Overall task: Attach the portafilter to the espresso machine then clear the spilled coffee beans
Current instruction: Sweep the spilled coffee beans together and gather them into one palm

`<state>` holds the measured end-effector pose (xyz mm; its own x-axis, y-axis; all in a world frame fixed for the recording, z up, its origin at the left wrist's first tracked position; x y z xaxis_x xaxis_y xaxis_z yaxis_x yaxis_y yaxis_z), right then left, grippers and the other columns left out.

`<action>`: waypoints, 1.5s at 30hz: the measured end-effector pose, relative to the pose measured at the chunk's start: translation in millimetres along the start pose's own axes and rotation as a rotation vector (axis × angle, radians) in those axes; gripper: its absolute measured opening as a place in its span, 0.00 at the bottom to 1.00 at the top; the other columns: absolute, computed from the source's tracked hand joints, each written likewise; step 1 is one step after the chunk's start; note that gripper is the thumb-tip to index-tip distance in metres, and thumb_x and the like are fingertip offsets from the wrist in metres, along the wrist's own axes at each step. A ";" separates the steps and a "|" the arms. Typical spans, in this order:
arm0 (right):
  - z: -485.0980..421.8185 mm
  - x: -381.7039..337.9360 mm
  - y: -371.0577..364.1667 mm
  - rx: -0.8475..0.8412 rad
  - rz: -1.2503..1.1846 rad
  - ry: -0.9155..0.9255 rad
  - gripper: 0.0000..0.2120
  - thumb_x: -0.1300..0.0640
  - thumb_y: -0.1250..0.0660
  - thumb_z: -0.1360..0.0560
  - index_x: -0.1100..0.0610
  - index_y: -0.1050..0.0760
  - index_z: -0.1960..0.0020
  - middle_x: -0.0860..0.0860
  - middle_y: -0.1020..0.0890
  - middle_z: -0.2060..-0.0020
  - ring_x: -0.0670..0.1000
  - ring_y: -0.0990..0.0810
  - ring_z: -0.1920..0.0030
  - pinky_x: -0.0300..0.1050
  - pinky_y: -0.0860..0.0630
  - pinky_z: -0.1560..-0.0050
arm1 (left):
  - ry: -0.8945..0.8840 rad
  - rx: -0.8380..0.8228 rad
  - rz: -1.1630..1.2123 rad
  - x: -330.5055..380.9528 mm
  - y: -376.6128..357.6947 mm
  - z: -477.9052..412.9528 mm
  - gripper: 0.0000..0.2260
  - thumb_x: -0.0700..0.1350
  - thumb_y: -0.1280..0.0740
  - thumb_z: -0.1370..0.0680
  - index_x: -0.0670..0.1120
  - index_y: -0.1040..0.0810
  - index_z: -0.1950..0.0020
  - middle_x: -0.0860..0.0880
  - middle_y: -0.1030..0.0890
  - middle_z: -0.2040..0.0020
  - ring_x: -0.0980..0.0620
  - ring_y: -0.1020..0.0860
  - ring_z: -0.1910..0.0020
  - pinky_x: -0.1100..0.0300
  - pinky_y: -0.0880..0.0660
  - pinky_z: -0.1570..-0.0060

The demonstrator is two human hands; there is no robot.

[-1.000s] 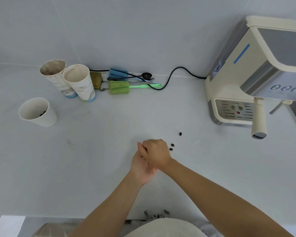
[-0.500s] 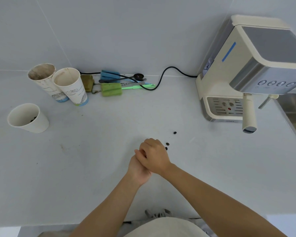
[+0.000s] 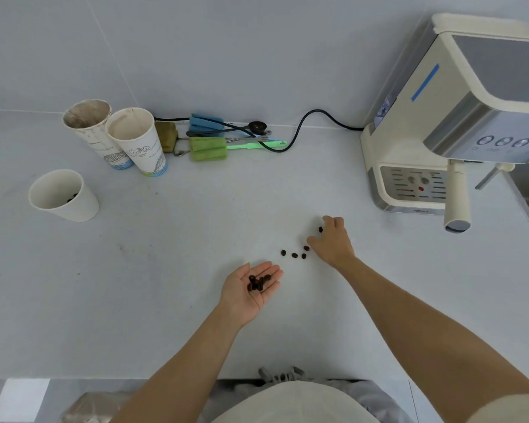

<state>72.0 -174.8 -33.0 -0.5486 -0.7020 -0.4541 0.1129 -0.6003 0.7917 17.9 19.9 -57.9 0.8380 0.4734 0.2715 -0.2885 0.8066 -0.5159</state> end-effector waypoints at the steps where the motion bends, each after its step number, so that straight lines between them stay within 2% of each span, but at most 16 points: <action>1: -0.3 0.3 -0.8 -0.014 0.010 -0.006 0.29 0.57 0.37 0.26 0.63 0.43 0.29 0.57 0.39 0.32 0.56 0.34 0.34 0.49 0.30 0.41 | -0.005 -0.002 0.011 0.3 3.3 0.6 0.20 0.45 0.51 0.18 0.33 0.25 0.49 0.37 0.19 0.55 0.42 0.22 0.52 0.50 0.28 0.45; 4: -3.8 3.0 0.7 -0.026 0.036 -0.016 0.23 0.59 0.38 0.26 0.63 0.36 0.34 0.57 0.35 0.35 0.56 0.32 0.37 0.48 0.29 0.44 | -0.003 -0.024 0.013 -0.4 6.4 1.0 0.20 0.45 0.50 0.19 0.33 0.24 0.51 0.38 0.15 0.63 0.41 0.22 0.52 0.50 0.27 0.47; 7: -4.7 3.1 -1.4 -0.024 0.050 0.011 0.17 0.62 0.38 0.28 0.63 0.32 0.39 0.57 0.31 0.39 0.55 0.31 0.40 0.44 0.30 0.49 | -0.005 -0.030 0.015 0.3 7.9 -0.6 0.20 0.45 0.50 0.19 0.33 0.25 0.51 0.38 0.15 0.64 0.42 0.21 0.53 0.51 0.26 0.49; 10: -1.8 2.8 -7.0 -0.035 0.055 0.047 0.17 0.65 0.39 0.28 0.62 0.32 0.40 0.56 0.31 0.40 0.55 0.30 0.41 0.43 0.31 0.50 | -0.003 -0.035 0.006 -0.5 8.2 -1.3 0.20 0.46 0.50 0.19 0.33 0.24 0.51 0.38 0.15 0.63 0.42 0.18 0.57 0.51 0.25 0.49; 14: 4.5 -2.8 -14.5 -0.053 0.071 0.095 0.16 0.64 0.39 0.27 0.62 0.32 0.39 0.56 0.31 0.39 0.55 0.29 0.40 0.45 0.28 0.45 | 0.000 -0.037 0.017 -2.1 9.3 -1.7 0.20 0.46 0.50 0.18 0.33 0.25 0.50 0.38 0.15 0.64 0.41 0.22 0.52 0.49 0.28 0.44; 18: 16.4 -11.1 -23.9 -0.065 0.090 0.123 0.20 0.61 0.37 0.27 0.62 0.33 0.36 0.56 0.32 0.38 0.56 0.28 0.41 0.46 0.28 0.44 | 0.011 -0.033 0.009 -6.1 12.6 -1.4 0.20 0.46 0.50 0.18 0.33 0.24 0.50 0.38 0.15 0.63 0.41 0.22 0.51 0.50 0.27 0.46; 21: 23.4 -20.1 -33.1 -0.086 0.085 0.126 0.21 0.57 0.36 0.27 0.62 0.33 0.37 0.56 0.32 0.39 0.56 0.27 0.43 0.47 0.26 0.46 | 0.024 -0.027 -0.001 -10.2 13.5 -0.2 0.20 0.46 0.50 0.18 0.33 0.25 0.50 0.38 0.15 0.61 0.42 0.22 0.51 0.50 0.29 0.45; 24: 25.2 -34.7 -41.5 -0.088 0.148 0.168 0.22 0.51 0.36 0.26 0.62 0.35 0.37 0.58 0.33 0.39 0.57 0.29 0.42 0.49 0.26 0.47 | 0.027 -0.021 -0.008 -10.9 13.5 2.6 0.20 0.46 0.50 0.18 0.33 0.25 0.50 0.36 0.19 0.53 0.42 0.22 0.51 0.50 0.31 0.43; 27: 24.1 -46.0 -51.1 -0.061 0.279 0.236 0.22 0.48 0.41 0.22 0.63 0.37 0.36 0.59 0.34 0.39 0.58 0.33 0.40 0.49 0.27 0.46 | 0.023 -0.012 -0.007 -8.7 15.9 5.7 0.20 0.46 0.50 0.18 0.33 0.25 0.50 0.37 0.18 0.55 0.42 0.22 0.51 0.50 0.31 0.43; 29: 23.2 -50.4 -54.6 -0.015 0.367 0.284 0.20 0.50 0.46 0.20 0.63 0.38 0.35 0.60 0.33 0.38 0.58 0.33 0.40 0.49 0.27 0.49 | 0.021 -0.012 -0.001 -6.1 16.7 7.7 0.20 0.46 0.50 0.18 0.33 0.25 0.50 0.37 0.17 0.56 0.42 0.22 0.51 0.50 0.30 0.43; 32: 19.9 -50.4 -55.4 0.056 0.453 0.327 0.14 0.58 0.47 0.19 0.65 0.35 0.38 0.61 0.30 0.42 0.59 0.30 0.43 0.48 0.27 0.57 | 0.016 -0.018 0.006 -1.6 15.3 12.2 0.20 0.46 0.51 0.18 0.33 0.25 0.49 0.37 0.21 0.52 0.42 0.22 0.51 0.51 0.31 0.42; 34: 21.7 -57.8 -52.7 0.176 0.507 0.447 0.09 0.67 0.33 0.29 0.68 0.27 0.50 0.63 0.23 0.55 0.61 0.22 0.56 0.43 0.31 0.72 | 0.015 -0.025 0.009 1.3 13.0 15.2 0.20 0.46 0.51 0.18 0.32 0.26 0.48 0.37 0.22 0.51 0.41 0.23 0.48 0.51 0.31 0.41; 35: 21.2 -58.2 -53.3 0.210 0.549 0.463 0.12 0.70 0.25 0.40 0.68 0.26 0.60 0.61 0.22 0.65 0.59 0.22 0.67 0.38 0.38 0.77 | 0.015 -0.028 0.012 2.7 11.6 16.5 0.20 0.46 0.51 0.18 0.33 0.25 0.49 0.37 0.22 0.51 0.41 0.24 0.46 0.50 0.31 0.42; 37: 17.7 -56.2 -53.2 0.260 0.547 0.458 0.18 0.71 0.22 0.55 0.64 0.28 0.71 0.56 0.26 0.78 0.54 0.28 0.80 0.31 0.44 0.82 | 0.019 -0.031 0.022 4.3 9.4 18.1 0.20 0.46 0.51 0.18 0.33 0.25 0.51 0.37 0.22 0.51 0.41 0.26 0.44 0.50 0.31 0.42; 41: 18.9 -62.1 -48.5 0.360 0.552 0.541 0.19 0.70 0.24 0.61 0.60 0.32 0.78 0.52 0.30 0.84 0.50 0.35 0.85 0.29 0.44 0.83 | 0.031 -0.031 0.021 3.9 10.4 20.9 0.20 0.46 0.51 0.18 0.33 0.25 0.51 0.37 0.22 0.51 0.41 0.26 0.44 0.50 0.31 0.42; 45: 15.7 -65.2 -42.3 0.483 0.526 0.577 0.20 0.67 0.23 0.61 0.57 0.35 0.81 0.50 0.33 0.86 0.49 0.46 0.81 0.30 0.50 0.76 | 0.031 -0.002 0.014 2.9 16.5 21.3 0.20 0.46 0.51 0.18 0.33 0.25 0.51 0.37 0.22 0.51 0.41 0.23 0.49 0.50 0.31 0.43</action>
<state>90.0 -97.6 -30.4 -0.0114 -0.9998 -0.0179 -0.1991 -0.0153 0.9799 5.7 42.1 -48.4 0.8476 0.4738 0.2390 -0.2998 0.7991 -0.5212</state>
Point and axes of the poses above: each hand's wrist, its own z-axis away from the middle knuckle, its own y-axis out of the back of the hand, x = y × z, the point moved 8 cm from there along -z, towards the middle knuckle
